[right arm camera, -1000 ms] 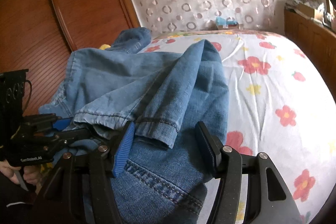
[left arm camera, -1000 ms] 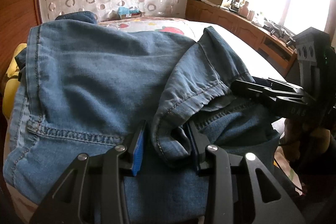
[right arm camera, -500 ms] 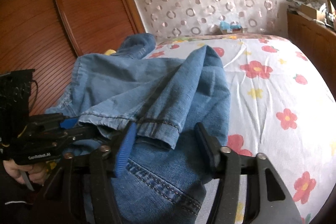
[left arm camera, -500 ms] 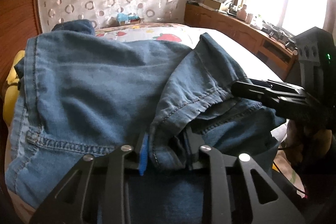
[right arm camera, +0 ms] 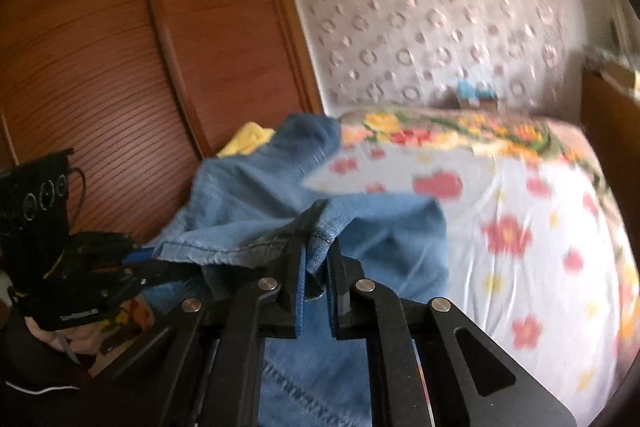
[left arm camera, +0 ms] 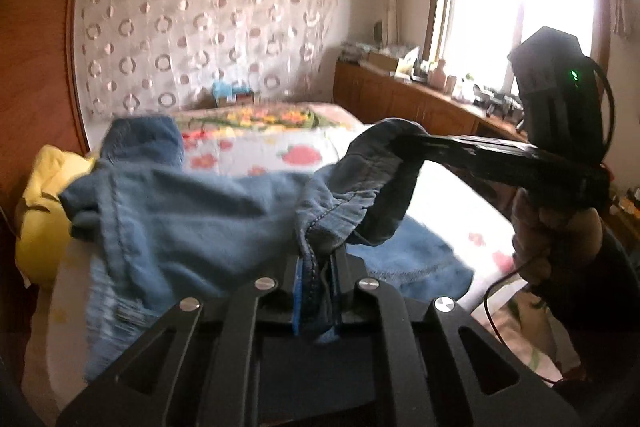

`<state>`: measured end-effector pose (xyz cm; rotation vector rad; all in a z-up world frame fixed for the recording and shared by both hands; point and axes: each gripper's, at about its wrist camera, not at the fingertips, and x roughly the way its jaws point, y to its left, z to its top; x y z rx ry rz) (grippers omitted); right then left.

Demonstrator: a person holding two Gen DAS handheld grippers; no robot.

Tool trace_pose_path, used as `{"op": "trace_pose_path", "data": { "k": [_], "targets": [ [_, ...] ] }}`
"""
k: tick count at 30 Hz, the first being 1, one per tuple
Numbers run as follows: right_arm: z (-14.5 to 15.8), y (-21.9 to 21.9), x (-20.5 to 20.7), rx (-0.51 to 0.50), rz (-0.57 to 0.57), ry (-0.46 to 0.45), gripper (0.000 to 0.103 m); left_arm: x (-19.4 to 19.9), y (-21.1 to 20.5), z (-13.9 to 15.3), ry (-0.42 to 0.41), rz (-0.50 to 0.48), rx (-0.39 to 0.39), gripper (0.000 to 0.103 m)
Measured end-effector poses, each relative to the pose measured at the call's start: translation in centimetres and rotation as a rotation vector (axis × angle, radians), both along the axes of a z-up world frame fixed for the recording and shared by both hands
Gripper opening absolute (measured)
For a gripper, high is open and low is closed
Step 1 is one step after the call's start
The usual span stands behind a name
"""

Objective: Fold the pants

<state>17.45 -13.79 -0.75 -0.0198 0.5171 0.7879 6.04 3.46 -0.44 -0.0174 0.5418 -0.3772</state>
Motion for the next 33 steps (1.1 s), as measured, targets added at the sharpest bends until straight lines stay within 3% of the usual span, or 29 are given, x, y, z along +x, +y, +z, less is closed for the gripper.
{"op": "trace_pose_path", "data": {
  "k": [6, 11, 21, 26, 28, 30, 33],
  "targets": [
    [4.1, 3.4, 0.3, -0.03, 0.071, -0.069, 0.005, -1.5, 3.1, 3.0, -0.061, 0.057, -0.006, 0.008],
    [5.1, 8.1, 1.7, -0.075, 0.142, -0.062, 0.005, -1.7, 6.3, 2.4, -0.038, 0.113, -0.011, 0.008],
    [-0.1, 17.5, 5.1, -0.221, 0.212, 0.036, 0.005, -0.5, 8.7, -3.5, 0.117, 0.177, -0.047, 0.013],
    [-2.3, 19.7, 5.9, -0.275, 0.208, 0.06, 0.005, -0.2, 9.0, -5.1, 0.162, 0.195, -0.024, 0.025],
    [-2.5, 19.9, 5.9, -0.292, 0.193, 0.051, 0.017, -0.2, 9.2, -5.1, 0.161, 0.206, -0.011, 0.026],
    [-2.4, 19.7, 6.0, -0.286, 0.181, 0.044, 0.052, -0.5, 9.4, -5.0, 0.156, 0.215, -0.011, 0.026],
    [-1.2, 18.1, 6.0, -0.233, 0.161, 0.043, 0.055, -0.8, 9.9, -4.7, 0.146, 0.236, -0.011, 0.027]
  ]
}}
